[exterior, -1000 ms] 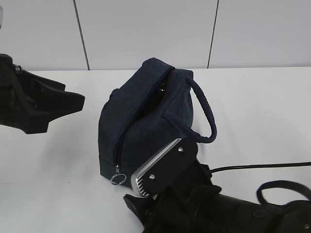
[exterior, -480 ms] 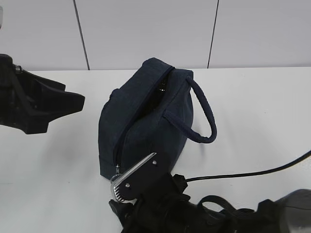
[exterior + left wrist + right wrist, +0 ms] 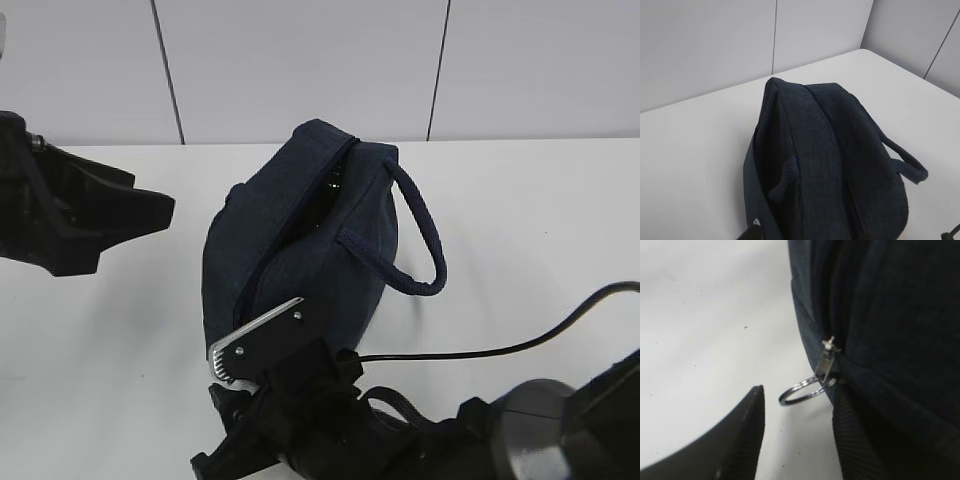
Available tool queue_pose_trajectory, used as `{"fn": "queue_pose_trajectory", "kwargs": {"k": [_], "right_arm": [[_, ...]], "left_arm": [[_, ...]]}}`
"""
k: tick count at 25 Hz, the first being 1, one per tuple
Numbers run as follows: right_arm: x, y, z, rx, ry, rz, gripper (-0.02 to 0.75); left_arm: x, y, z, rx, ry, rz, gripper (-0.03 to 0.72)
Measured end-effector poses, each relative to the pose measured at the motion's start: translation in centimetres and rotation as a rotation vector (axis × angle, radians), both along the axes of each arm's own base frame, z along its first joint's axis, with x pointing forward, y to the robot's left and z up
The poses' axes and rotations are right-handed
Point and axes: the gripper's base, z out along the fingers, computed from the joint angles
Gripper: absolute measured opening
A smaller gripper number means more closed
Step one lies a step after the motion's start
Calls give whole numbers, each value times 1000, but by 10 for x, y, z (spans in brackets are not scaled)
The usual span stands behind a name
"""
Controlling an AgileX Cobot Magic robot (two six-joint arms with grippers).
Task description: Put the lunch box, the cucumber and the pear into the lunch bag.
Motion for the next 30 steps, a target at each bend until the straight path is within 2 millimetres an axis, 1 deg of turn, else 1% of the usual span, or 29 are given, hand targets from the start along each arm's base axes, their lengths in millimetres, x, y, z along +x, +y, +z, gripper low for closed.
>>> {"fn": "queue_pose_trajectory", "kwargs": {"k": [12,17,19,25,29,30], "right_arm": [[0,-1,-1,-23,16,-2,352],[0,-1,2,-45,-8,13,259],[-1,-2,1,-51,-3,15,241],[0,-3,0,-56,7,-6,224],[0,-3,0,-56,8,-11,165],[0,-3,0,-57,7,-10,140]], "left_arm": [[0,0,0,0,0,-1,342],[0,0,0,0,0,-1,342],[0,0,0,0,0,-1,342],[0,0,0,1,0,-1,342],[0,0,0,1,0,-1,342],[0,0,0,1,0,-1,342]]}}
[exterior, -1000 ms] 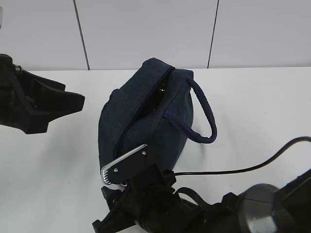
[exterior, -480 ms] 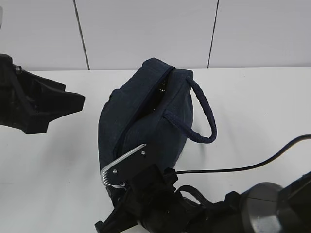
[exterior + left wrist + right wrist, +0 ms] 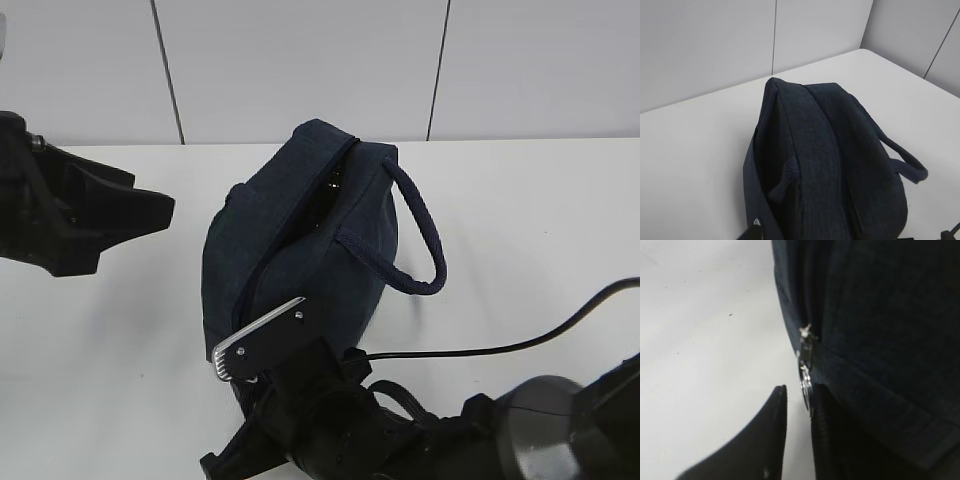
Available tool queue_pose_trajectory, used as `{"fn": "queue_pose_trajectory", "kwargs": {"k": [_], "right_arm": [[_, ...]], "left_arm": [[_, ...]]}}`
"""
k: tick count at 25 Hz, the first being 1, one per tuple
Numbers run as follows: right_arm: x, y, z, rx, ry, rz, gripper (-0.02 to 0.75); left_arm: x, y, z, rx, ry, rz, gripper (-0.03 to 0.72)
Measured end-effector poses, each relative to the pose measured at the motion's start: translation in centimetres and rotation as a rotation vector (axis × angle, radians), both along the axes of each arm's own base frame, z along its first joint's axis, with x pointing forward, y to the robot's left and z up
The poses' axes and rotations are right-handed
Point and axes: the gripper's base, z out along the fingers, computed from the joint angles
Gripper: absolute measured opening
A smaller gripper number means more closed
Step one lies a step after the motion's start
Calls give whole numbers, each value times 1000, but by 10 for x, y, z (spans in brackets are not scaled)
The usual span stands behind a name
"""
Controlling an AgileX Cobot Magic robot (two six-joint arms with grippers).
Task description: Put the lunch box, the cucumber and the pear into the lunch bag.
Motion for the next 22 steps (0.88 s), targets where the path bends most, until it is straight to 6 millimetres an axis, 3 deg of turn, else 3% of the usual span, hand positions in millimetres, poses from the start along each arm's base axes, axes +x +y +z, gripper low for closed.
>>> {"fn": "queue_pose_trajectory", "kwargs": {"k": [8,22], "right_arm": [[0,0,2,1,-2,-2,3],[-8,-4,48,0,-3,70,0]], "left_arm": [[0,0,0,0,0,0,342],[1,1,1,2,-11,18,342]]}}
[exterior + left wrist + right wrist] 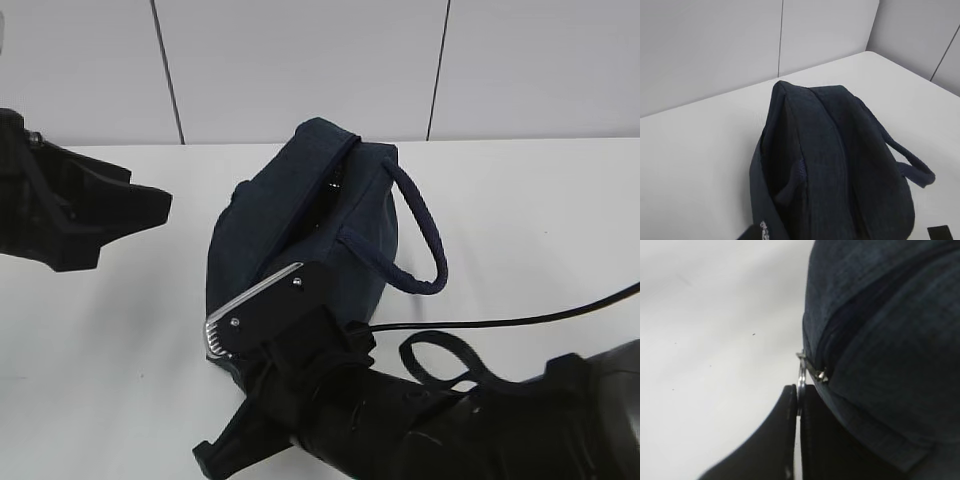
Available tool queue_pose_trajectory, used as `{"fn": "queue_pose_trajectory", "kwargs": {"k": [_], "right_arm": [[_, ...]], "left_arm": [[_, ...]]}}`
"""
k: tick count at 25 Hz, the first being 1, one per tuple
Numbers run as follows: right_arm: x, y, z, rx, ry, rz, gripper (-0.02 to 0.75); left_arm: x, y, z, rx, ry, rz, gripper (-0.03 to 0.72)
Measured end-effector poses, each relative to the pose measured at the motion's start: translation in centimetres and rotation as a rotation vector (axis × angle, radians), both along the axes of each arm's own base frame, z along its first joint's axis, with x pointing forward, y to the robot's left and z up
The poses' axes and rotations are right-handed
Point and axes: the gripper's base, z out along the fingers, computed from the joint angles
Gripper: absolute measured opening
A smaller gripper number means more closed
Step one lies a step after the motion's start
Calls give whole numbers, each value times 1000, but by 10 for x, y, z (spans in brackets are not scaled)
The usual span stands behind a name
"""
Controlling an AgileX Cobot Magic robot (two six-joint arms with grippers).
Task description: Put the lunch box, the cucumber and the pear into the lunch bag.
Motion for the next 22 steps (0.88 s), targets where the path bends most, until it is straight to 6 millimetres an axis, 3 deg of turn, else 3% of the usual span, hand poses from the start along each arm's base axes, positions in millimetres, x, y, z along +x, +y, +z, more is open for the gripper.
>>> {"fn": "queue_pose_trajectory", "kwargs": {"k": [15,22], "right_arm": [[-7,-12,42,-43,-77,48,0],[0,-6,58,-69,-140,52,0]], "left_arm": [[-1,0,-1,30,-9,-17,312],[-4,2,-9,111,-11,-70,286]]}}
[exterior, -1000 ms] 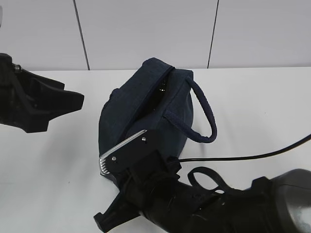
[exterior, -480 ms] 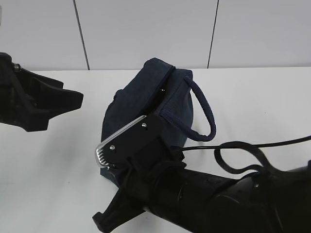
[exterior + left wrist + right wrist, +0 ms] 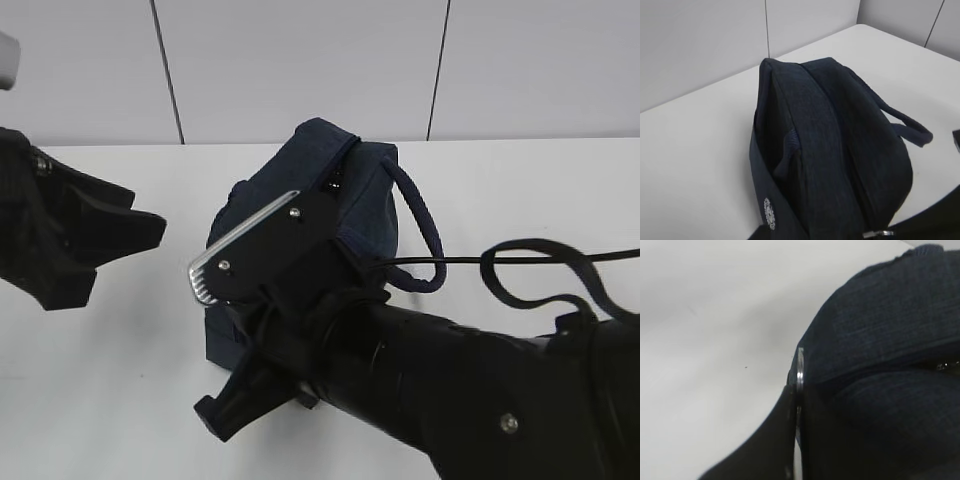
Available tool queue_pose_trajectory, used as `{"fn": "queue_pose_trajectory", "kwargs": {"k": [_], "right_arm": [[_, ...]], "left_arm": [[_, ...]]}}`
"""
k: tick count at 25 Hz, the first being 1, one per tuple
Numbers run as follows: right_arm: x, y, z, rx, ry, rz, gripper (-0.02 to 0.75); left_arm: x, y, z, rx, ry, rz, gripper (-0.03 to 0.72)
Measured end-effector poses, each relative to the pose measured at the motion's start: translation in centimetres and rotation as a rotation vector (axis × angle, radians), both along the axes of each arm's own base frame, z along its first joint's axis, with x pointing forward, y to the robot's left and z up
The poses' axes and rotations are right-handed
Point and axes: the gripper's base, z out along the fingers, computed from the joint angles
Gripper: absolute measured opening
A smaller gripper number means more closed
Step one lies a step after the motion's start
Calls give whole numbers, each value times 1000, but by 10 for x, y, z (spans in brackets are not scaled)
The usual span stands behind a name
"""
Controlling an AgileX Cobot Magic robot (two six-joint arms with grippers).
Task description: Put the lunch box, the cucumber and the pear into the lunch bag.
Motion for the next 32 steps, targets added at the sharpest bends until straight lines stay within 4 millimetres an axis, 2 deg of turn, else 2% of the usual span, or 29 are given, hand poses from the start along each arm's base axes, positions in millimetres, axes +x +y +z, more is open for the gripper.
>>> {"fn": "queue_pose_trajectory", "kwargs": {"k": [6,10,14,18,24,28,30,32], "right_arm": [[9,8,17,-18,-56,-13,0],[13,9,24,-41,-87,-20,0],[13,8,24,-48,-86,-29,0],[13,8,24,-48,-88,-28,0],[13,7,25,-44,-83,-34,0],[13,7,25,-42,-82,-35,0],[13,7,25,-42,-81,-36,0],[13,7,25,-42,-81,-36,0]], "left_arm": [[3,-1,-13,29,40,-2,286],[14,-4,-32,76,97,-9,286],[24,-5,-47,117,116,12,292],[30,-8,-57,164,102,-29,337],[35,-17,-68,152,73,-145,362],[40,-23,-78,127,76,-162,363],[42,-26,-87,120,110,-187,339],[42,-29,-94,106,143,-213,241]]}}
